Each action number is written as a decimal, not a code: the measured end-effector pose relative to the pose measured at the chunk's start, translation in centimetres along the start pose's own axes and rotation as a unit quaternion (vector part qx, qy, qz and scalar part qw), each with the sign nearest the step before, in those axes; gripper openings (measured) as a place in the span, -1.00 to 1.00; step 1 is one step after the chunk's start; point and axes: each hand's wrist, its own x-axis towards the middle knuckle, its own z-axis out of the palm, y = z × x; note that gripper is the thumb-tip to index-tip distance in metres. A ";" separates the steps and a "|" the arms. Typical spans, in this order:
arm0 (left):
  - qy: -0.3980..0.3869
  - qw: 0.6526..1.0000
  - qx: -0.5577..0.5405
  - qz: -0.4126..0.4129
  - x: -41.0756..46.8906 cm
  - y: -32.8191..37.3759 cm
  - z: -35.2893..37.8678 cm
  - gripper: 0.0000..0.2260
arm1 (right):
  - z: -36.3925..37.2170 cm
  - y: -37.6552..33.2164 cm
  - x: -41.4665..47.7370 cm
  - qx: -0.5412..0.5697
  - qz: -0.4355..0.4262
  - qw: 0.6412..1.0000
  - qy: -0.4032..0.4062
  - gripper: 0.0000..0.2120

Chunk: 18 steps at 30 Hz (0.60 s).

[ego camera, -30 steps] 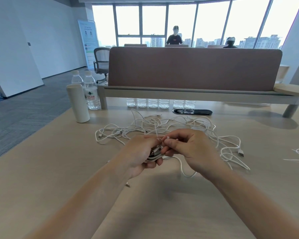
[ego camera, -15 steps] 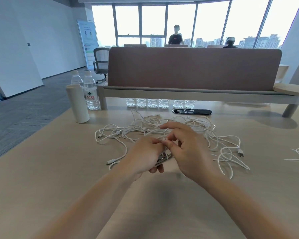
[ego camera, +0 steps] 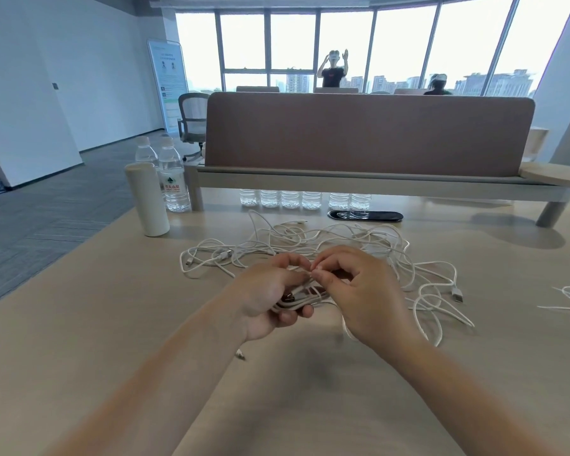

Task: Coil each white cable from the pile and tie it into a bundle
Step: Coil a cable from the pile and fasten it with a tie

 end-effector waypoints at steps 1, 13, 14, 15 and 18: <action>-0.002 1.000 -0.006 0.000 0.0 -0.1 0.0 -0.86 | 0.0 0.0 -0.1 -0.018 -0.016 1.000 0.000 -0.87; -0.008 1.000 0.012 0.012 -0.2 -0.2 0.4 -0.90 | 0.8 0.3 -0.7 -0.103 -0.153 0.982 0.039 -0.91; -0.007 1.000 0.014 0.015 -0.2 -0.2 0.4 -0.89 | 0.8 0.3 -0.7 -0.105 -0.158 0.981 0.043 -0.91; -0.006 1.000 0.018 0.018 -0.3 -0.1 0.4 -0.90 | 0.9 0.4 -0.8 -0.106 -0.159 0.981 0.046 -0.91; -0.004 0.999 0.033 0.025 -0.3 0.0 0.4 -0.91 | 1.0 0.4 -1.0 -0.099 -0.140 0.984 0.054 -0.90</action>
